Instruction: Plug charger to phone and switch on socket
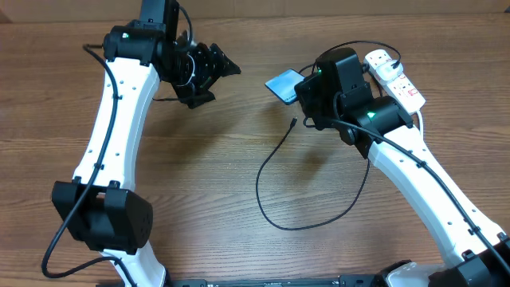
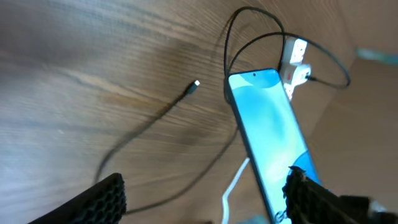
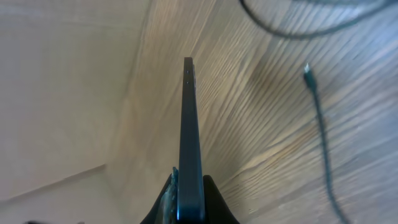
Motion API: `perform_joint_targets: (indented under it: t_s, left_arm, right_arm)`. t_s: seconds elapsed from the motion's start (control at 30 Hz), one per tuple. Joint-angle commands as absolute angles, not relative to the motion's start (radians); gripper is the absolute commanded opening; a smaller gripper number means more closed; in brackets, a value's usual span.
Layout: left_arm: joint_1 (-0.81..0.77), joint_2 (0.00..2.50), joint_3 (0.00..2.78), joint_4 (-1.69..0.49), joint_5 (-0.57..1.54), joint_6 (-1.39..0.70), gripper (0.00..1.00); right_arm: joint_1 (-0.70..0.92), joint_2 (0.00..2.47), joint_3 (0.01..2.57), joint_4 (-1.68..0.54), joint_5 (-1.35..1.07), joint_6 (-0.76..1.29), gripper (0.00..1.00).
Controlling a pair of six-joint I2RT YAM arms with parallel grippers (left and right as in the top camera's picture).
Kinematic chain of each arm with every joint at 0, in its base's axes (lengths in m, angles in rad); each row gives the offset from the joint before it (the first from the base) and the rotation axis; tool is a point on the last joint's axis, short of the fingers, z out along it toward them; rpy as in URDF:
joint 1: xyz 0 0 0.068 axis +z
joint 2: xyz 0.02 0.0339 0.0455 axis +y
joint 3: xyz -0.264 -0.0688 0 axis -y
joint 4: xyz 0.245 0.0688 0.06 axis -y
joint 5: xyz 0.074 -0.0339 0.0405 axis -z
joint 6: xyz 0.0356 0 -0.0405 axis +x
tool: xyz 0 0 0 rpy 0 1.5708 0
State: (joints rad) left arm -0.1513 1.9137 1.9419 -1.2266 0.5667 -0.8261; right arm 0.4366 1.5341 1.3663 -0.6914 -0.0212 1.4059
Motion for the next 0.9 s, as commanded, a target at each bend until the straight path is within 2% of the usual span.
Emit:
perform_joint_targets:
  t_s: [0.0,0.17,0.5,0.6,0.8,0.87]
  left_arm:
    - [-0.168,1.931,1.947,-1.225,0.642,-1.106,0.84]
    - [-0.183,1.933,1.948,-1.168,0.720,-1.303,0.86]
    - [-0.205,1.933,1.948,-1.125,0.759,-1.363,0.86]
    - [-0.205,1.933,1.947,-1.122,0.759,-1.393,0.81]
    - [-0.205,1.936,1.948,-1.071,0.752,-1.403,0.80]
    - [-0.205,1.936,1.948,-1.060,0.752,-1.404,0.75]
  right_arm:
    - [0.437,1.504,1.389,-0.678,-0.112,1.643,0.04]
    - [0.437,1.504,1.389,-0.676,-0.188,1.812,0.04]
    - [0.437,1.504,1.389,-0.532,-0.291,1.863,0.04]
    - [0.437,1.504,1.389,-0.482,-0.322,1.864,0.04]
    - [0.437,1.504,1.388,-0.459,-0.377,1.912,0.04]
    - [0.437,1.504,1.388,-0.456,-0.390,1.912,0.04]
